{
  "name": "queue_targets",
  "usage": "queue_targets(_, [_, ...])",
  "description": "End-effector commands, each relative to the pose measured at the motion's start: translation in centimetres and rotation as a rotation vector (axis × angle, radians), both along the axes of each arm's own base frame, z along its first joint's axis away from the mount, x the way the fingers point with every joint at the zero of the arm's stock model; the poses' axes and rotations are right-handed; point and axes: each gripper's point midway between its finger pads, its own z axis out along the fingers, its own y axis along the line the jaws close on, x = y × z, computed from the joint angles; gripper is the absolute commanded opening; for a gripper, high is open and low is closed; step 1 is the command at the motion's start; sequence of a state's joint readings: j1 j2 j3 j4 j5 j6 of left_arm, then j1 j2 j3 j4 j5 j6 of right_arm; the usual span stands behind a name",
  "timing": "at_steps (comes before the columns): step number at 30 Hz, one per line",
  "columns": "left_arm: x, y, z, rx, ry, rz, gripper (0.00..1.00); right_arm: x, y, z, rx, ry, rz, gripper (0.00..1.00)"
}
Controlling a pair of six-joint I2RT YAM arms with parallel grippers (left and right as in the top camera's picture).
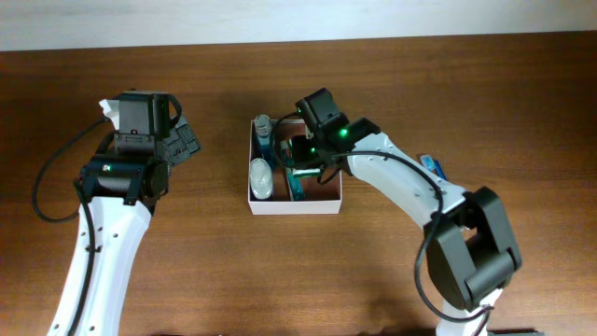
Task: Pack container
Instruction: 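Lower the soap box into the box's front-right area and release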
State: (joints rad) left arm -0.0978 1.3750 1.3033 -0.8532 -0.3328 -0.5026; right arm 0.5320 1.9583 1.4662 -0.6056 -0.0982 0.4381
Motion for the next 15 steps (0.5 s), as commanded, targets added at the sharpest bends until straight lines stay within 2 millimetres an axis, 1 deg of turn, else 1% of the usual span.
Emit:
queue_targets(1, [0.2, 0.1, 0.1, -0.004, -0.004, 0.006, 0.99, 0.1, 0.5, -1.1, 0.001, 0.021, -0.005, 0.34])
queue_targets(4, [0.2, 0.1, 0.1, -0.004, -0.004, 0.006, 0.99, 0.0, 0.5, -2.2, -0.009, 0.038, -0.005, 0.34])
queue_targets(10, [0.2, 0.1, 0.1, -0.004, -0.004, 0.006, 0.99, 0.0, 0.4, -2.5, -0.015, 0.043, -0.007, 0.36])
queue_targets(13, [0.2, 0.1, 0.1, -0.004, -0.004, 0.006, 0.99, 0.0, 0.4, -2.5, -0.015, 0.043, -0.006, 0.51])
queue_targets(15, [0.2, 0.1, 0.1, -0.004, -0.004, 0.006, 0.99, 0.0, 0.5, -2.5, -0.012, 0.044, -0.005, 0.57])
